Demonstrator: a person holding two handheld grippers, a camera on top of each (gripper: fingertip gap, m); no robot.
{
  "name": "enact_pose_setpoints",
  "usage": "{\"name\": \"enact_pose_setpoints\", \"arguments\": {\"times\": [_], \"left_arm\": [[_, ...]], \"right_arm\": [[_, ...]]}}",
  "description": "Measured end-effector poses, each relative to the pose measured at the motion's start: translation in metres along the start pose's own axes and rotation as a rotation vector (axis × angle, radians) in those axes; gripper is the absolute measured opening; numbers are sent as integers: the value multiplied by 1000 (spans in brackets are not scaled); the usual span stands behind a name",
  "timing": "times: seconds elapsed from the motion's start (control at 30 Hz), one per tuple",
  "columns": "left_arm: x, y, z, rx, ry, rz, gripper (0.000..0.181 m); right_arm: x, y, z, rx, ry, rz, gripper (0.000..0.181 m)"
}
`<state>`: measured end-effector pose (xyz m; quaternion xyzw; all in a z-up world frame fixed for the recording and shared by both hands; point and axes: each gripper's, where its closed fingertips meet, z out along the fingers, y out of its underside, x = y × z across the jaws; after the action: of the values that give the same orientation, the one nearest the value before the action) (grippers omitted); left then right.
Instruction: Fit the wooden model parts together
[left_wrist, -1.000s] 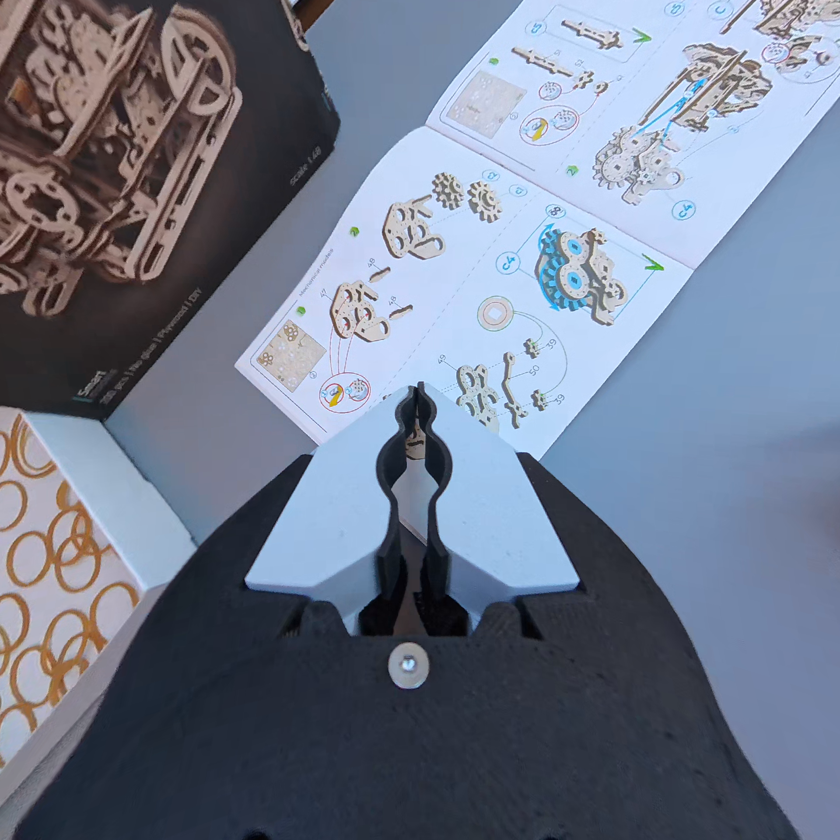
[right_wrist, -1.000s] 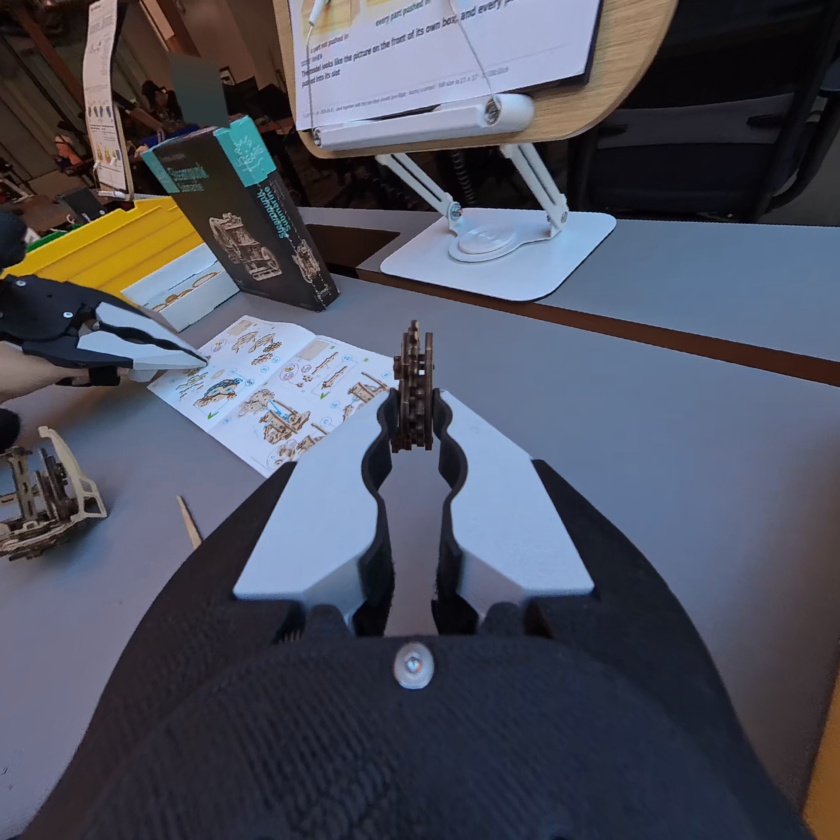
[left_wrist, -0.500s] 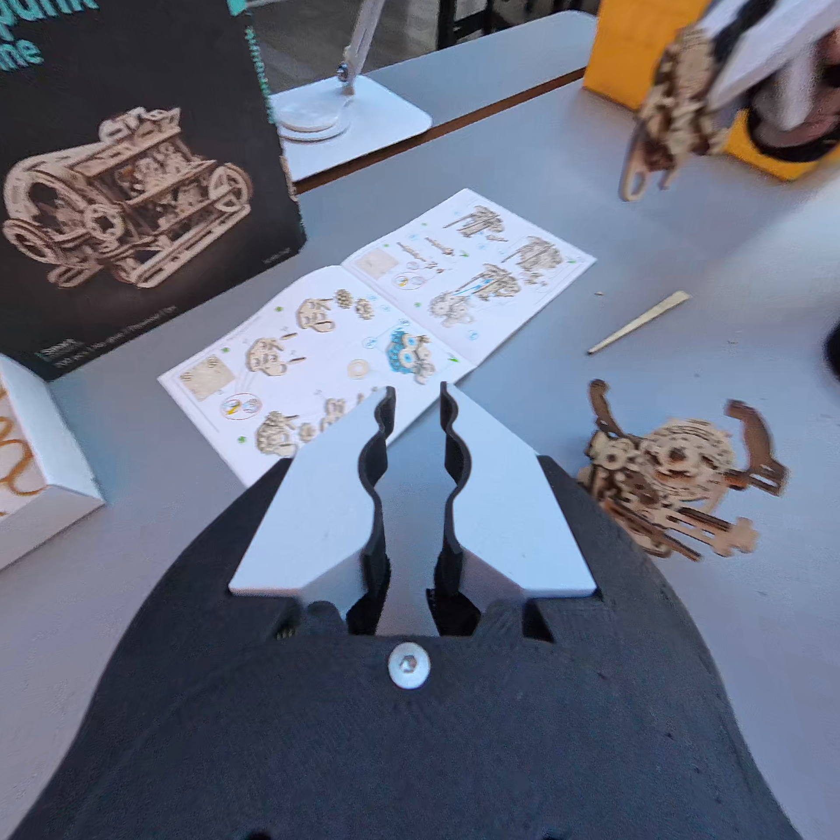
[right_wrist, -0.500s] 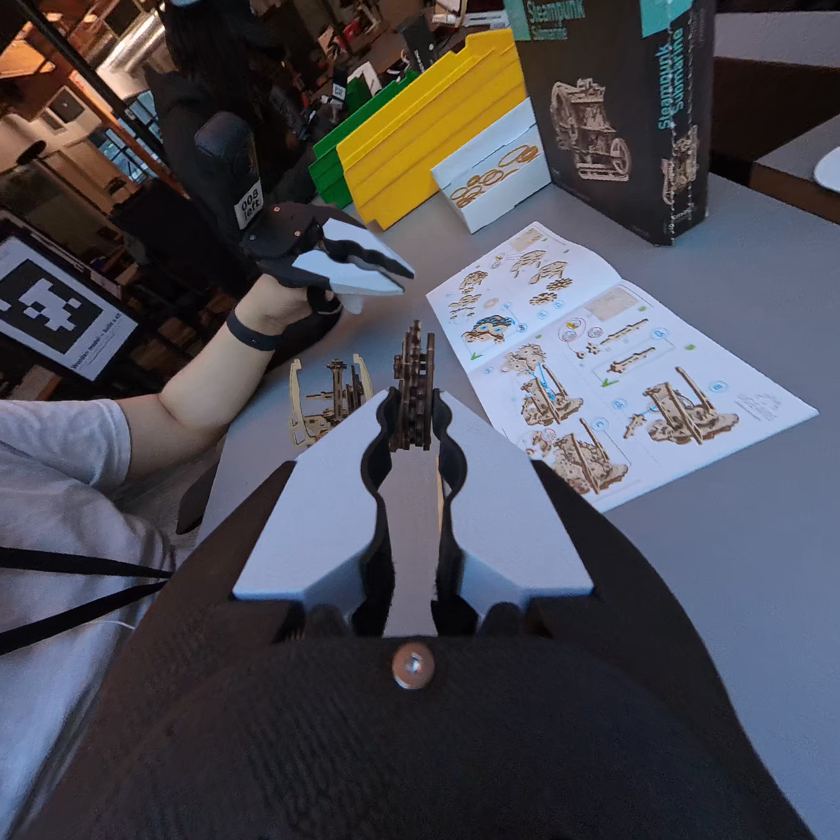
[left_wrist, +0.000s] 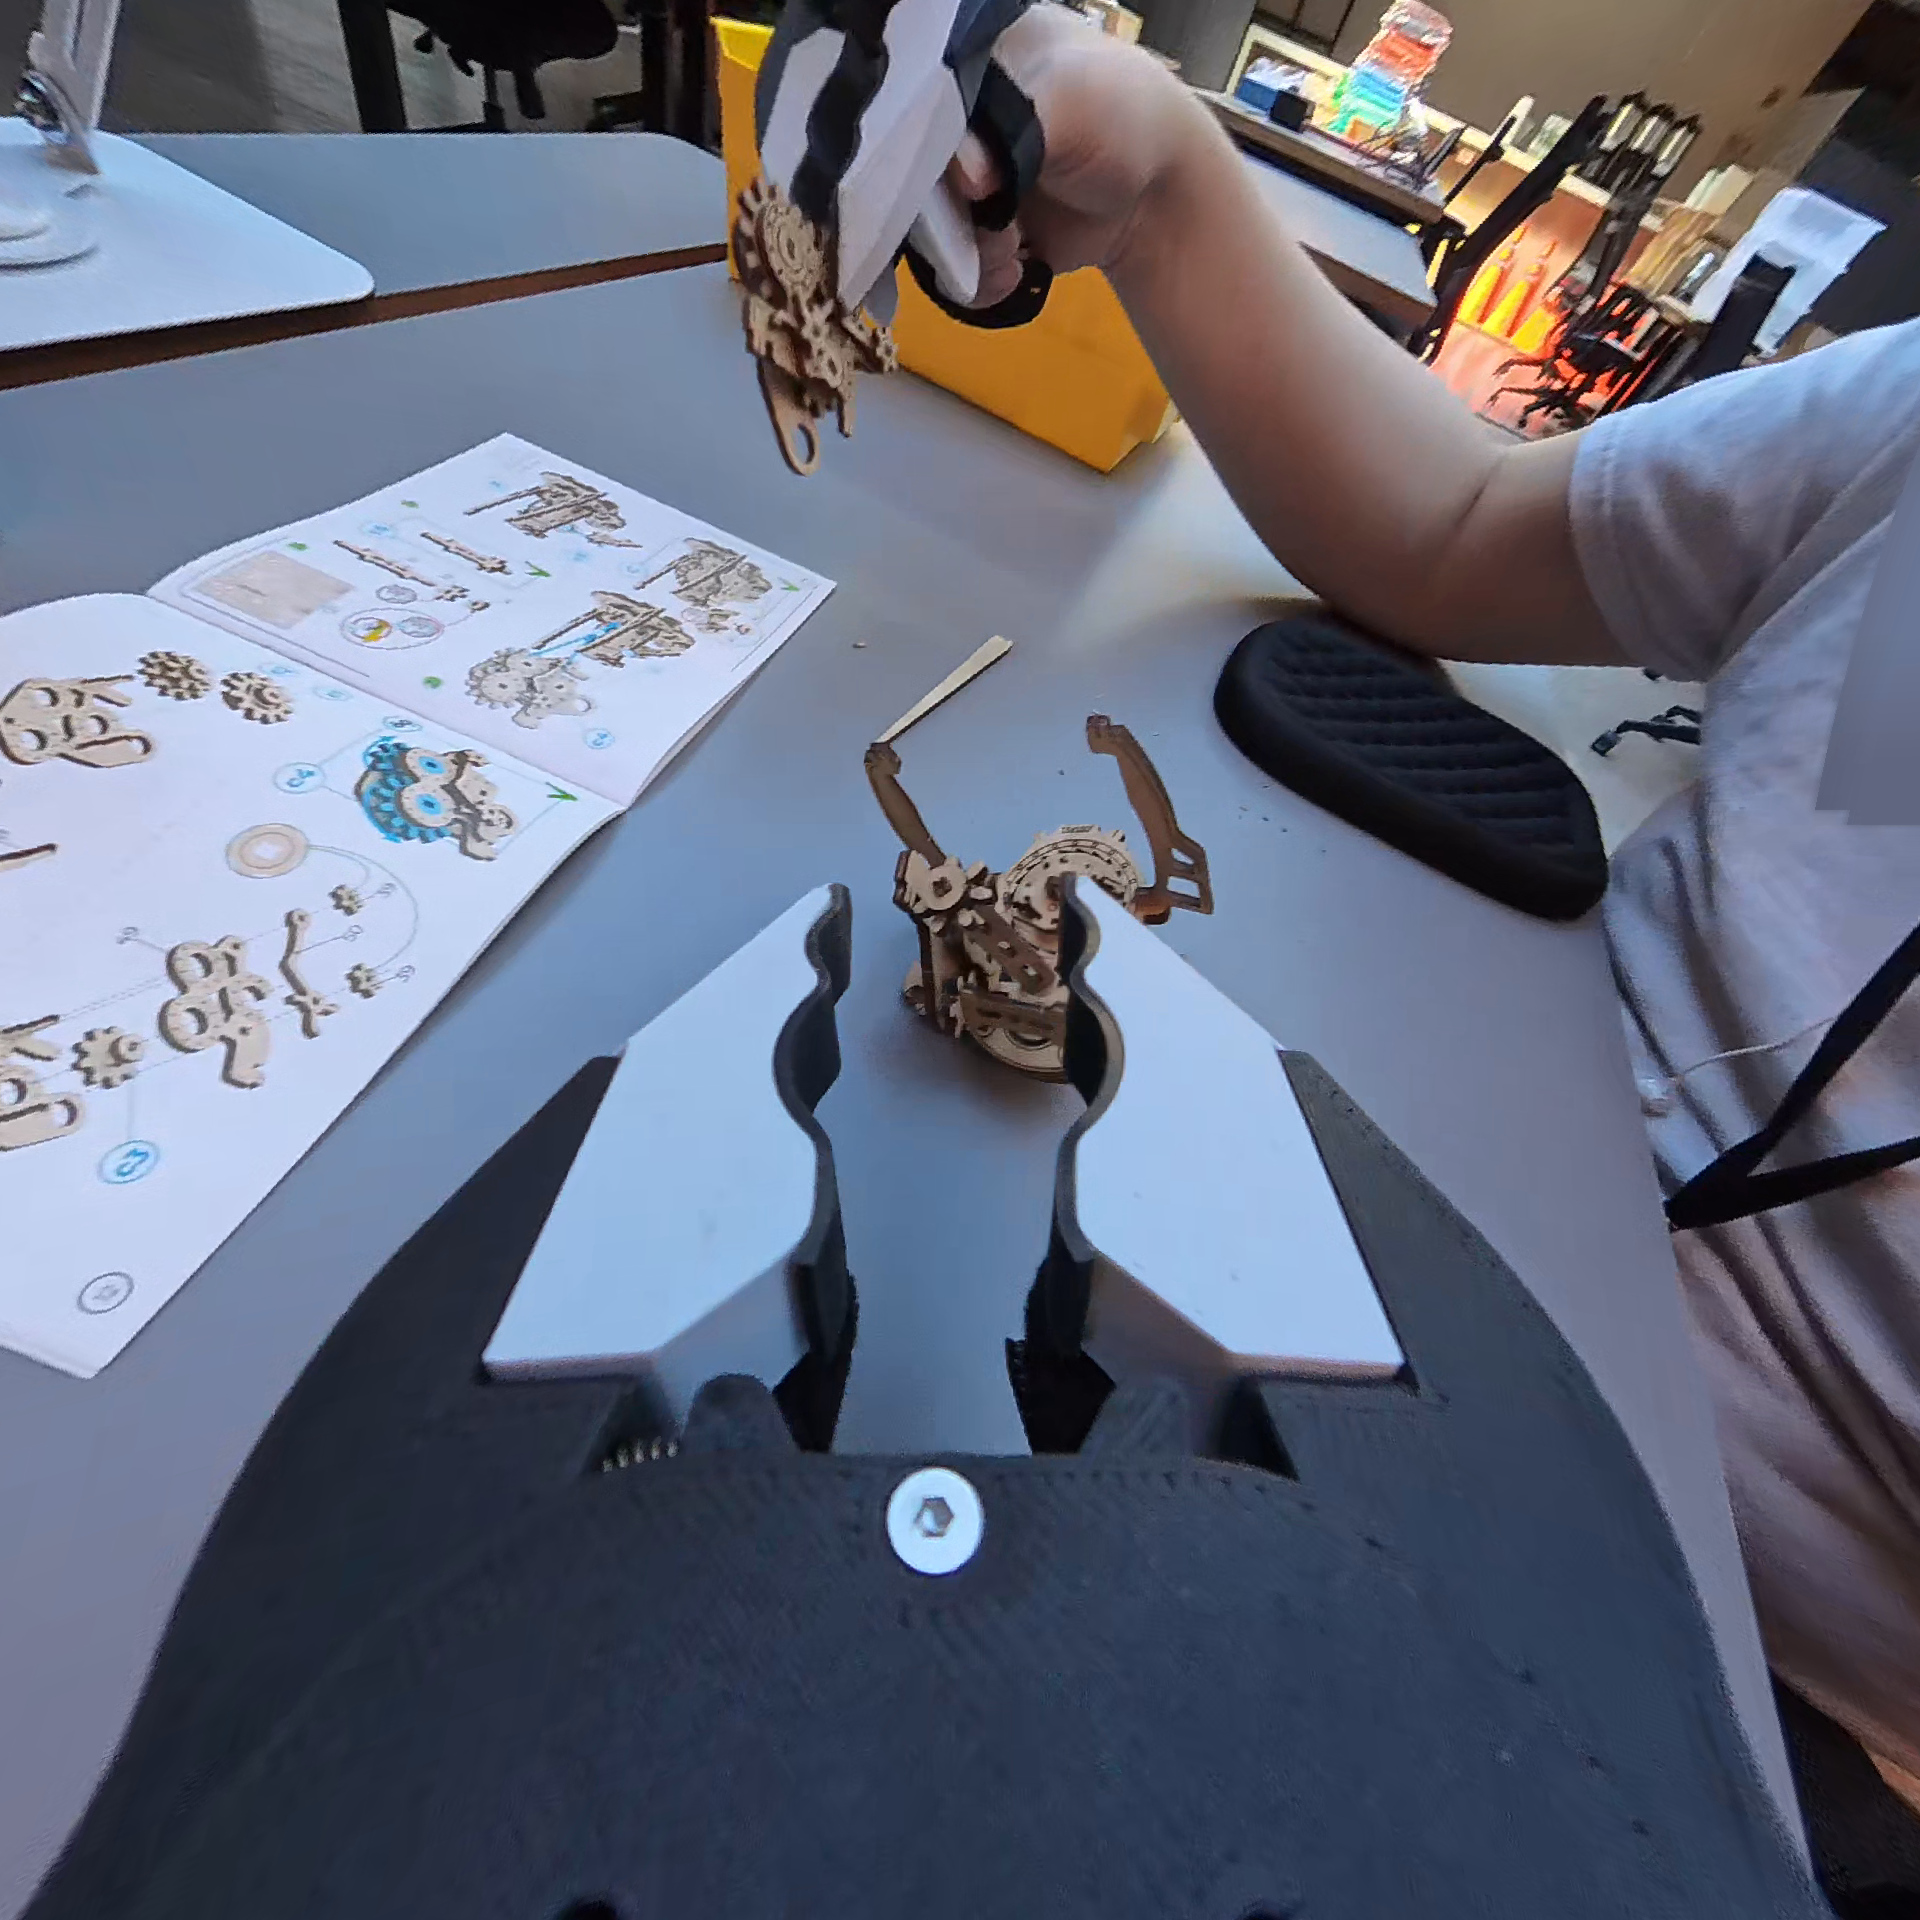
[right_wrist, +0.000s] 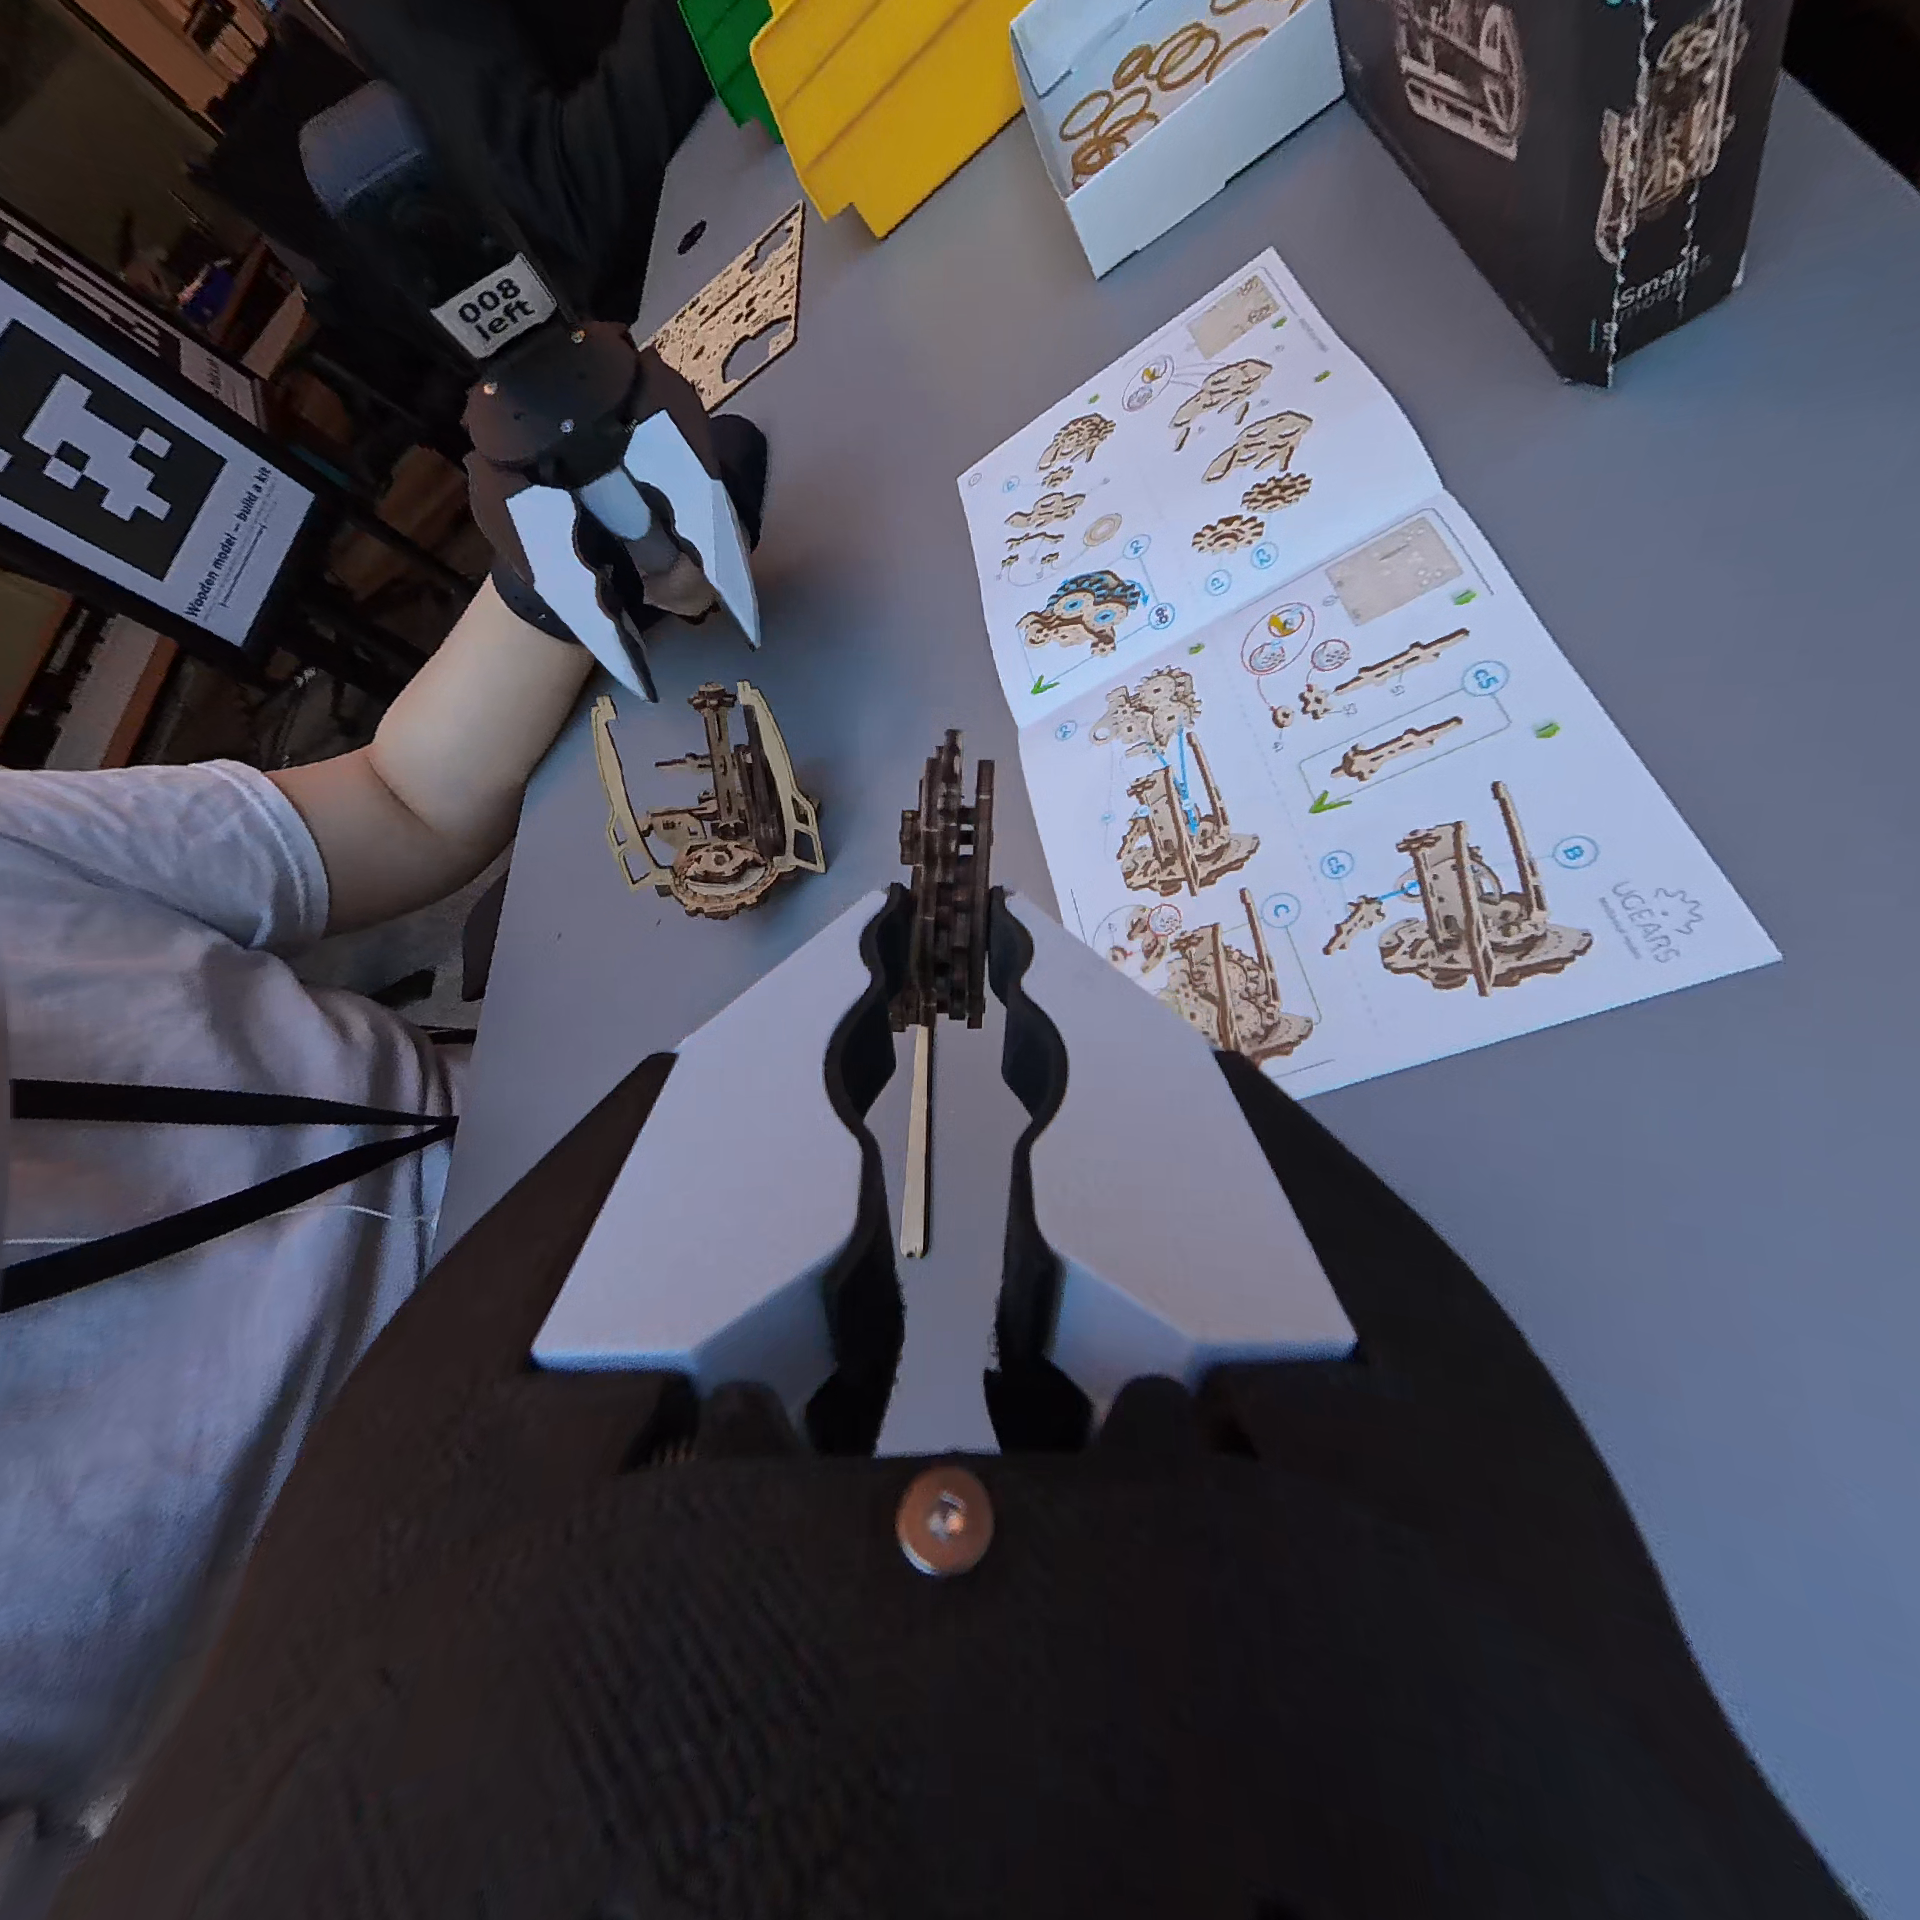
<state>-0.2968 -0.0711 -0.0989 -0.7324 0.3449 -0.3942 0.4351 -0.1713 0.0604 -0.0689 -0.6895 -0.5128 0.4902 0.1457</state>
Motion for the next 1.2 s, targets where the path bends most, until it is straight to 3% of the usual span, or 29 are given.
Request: {"name": "enact_pose_setpoints", "arguments": {"times": [0.2,0.47,0.73,1.0,1.2], "left_arm": [[6,-7,3,78,76,-24,47],[3,-15,-1,124,40,4,49],[1,-18,-3,138,17,30,47],[1,-14,-1,102,1,57,48],[-1,-12,1,89,-11,68,49]], "right_arm": [[-2,9,-3,-30,-64,17,13],[-17,14,1,-63,-121,5,13],[-38,32,8,-203,-166,-40,13],[-15,30,1,-181,-99,-15,13],[-16,29,0,-169,-122,-9,13]]}}
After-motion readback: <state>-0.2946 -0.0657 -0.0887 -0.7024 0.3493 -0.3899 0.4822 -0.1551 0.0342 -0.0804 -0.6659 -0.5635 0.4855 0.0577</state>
